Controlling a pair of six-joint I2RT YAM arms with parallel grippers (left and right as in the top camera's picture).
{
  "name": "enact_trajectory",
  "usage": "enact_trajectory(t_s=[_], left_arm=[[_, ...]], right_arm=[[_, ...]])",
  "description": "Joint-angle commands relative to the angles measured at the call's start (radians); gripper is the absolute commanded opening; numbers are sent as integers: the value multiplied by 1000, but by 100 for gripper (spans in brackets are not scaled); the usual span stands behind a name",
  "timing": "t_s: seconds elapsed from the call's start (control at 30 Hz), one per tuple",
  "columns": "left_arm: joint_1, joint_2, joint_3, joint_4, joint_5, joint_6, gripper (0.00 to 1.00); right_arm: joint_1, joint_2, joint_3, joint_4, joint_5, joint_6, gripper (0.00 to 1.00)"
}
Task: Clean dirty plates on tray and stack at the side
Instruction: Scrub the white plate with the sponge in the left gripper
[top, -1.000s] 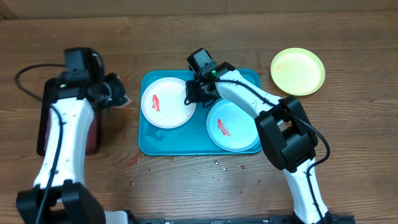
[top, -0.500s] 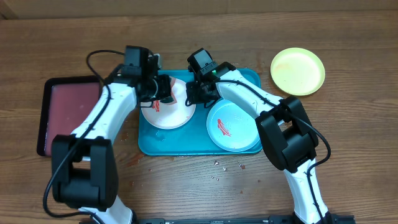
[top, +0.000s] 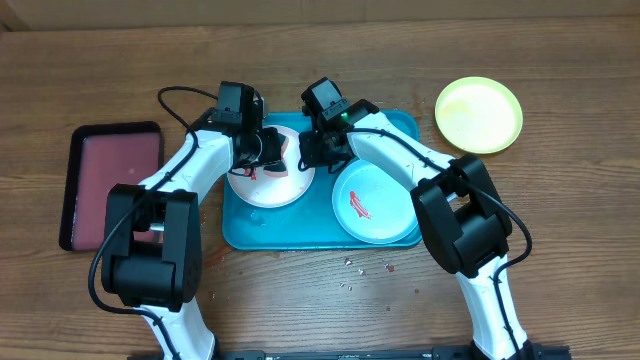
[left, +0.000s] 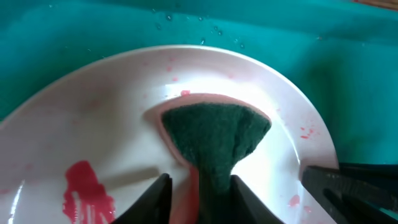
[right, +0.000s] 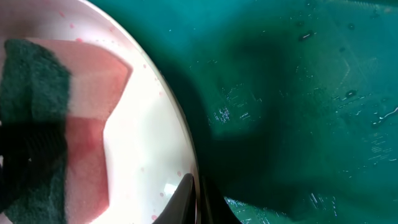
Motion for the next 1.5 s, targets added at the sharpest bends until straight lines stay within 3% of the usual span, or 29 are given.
enact_trajectory(t_s=[0.0,0.43,0.53,0.57,0.63,0.87,1.03,1.17,1.33,1.47], left_arm=[[-5,-38,19,1,-24,4,27],[-27,-15,19,-42,45,4,26],[-26,2,19,-43,40,4,15],[-26,4,19,-43,32,4,7],[-20,4,19,-49,-31,4,4],[0,-2,23,-174,-491,3,4],[0,-27,68,-262,-586,3,4],[0,-51,105,-269,-519,-13,4],[-1,-24,102,-166,-61,-21,4],[-21,43,101,-97,27,-93,4]], right_arm=[[5,13,-34,-5,28,-18,4],[5,13,-34,-3,27,-18,4],[5,13,-34,-3,27,-18,4],[5,13,-34,-4,27,-18,4],[5,13,-34,-6,28,-18,4],[5,13,-34,-10,28,-19,4],[5,13,-34,-10,31,-18,4],[5,13,-34,-10,31,-18,4],[5,13,-34,-5,31,-18,4],[5,13,-34,-2,31,-18,4]])
